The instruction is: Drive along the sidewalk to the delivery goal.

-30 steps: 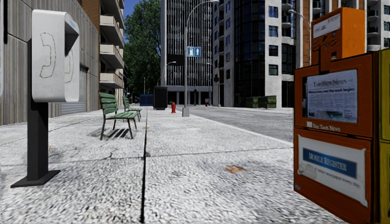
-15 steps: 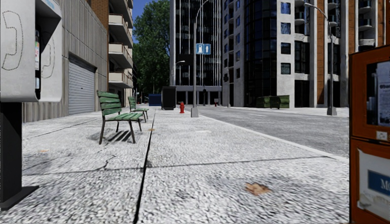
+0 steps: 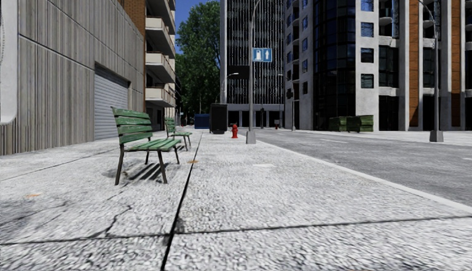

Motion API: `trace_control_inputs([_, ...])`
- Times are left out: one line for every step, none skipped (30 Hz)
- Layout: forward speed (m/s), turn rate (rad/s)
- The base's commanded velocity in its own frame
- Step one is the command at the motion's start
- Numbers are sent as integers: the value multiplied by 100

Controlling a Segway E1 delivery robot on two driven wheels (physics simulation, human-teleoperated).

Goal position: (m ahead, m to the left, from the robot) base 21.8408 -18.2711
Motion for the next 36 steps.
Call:
trace_control_inputs([200, 0])
trace_control_inputs([200, 0])
trace_control_inputs([200, 0])
trace_control_inputs([200, 0])
trace_control_inputs([200, 0])
trace_control_inputs([200, 0])
trace_control_inputs([200, 0])
trace_control_inputs([200, 0])
trace_control_inputs([200, 0])
trace_control_inputs([200, 0])
trace_control_inputs([200, 0])
trace_control_inputs([200, 0])
trace_control_inputs([200, 0])
trace_control_inputs([200, 0])
trace_control_inputs([200, 0])
trace_control_inputs([200, 0])
trace_control_inputs([200, 0])
trace_control_inputs([200, 0])
trace_control_inputs([200, 0])
trace_control_inputs([200, 0])
trace_control_inputs([200, 0])
trace_control_inputs([200, 0])
trace_control_inputs([200, 0])
trace_control_inputs([200, 0])
trace_control_inputs([200, 0])
trace_control_inputs([200, 0])
trace_control_inputs([200, 0])
trace_control_inputs([200, 0])
trace_control_inputs([200, 0])
trace_control_inputs([200, 0])
trace_control_inputs([200, 0])
trace_control_inputs([200, 0])
trace_control_inputs([200, 0])
trace_control_inputs([200, 0])
trace_control_inputs([200, 0])
trace_control_inputs([200, 0])
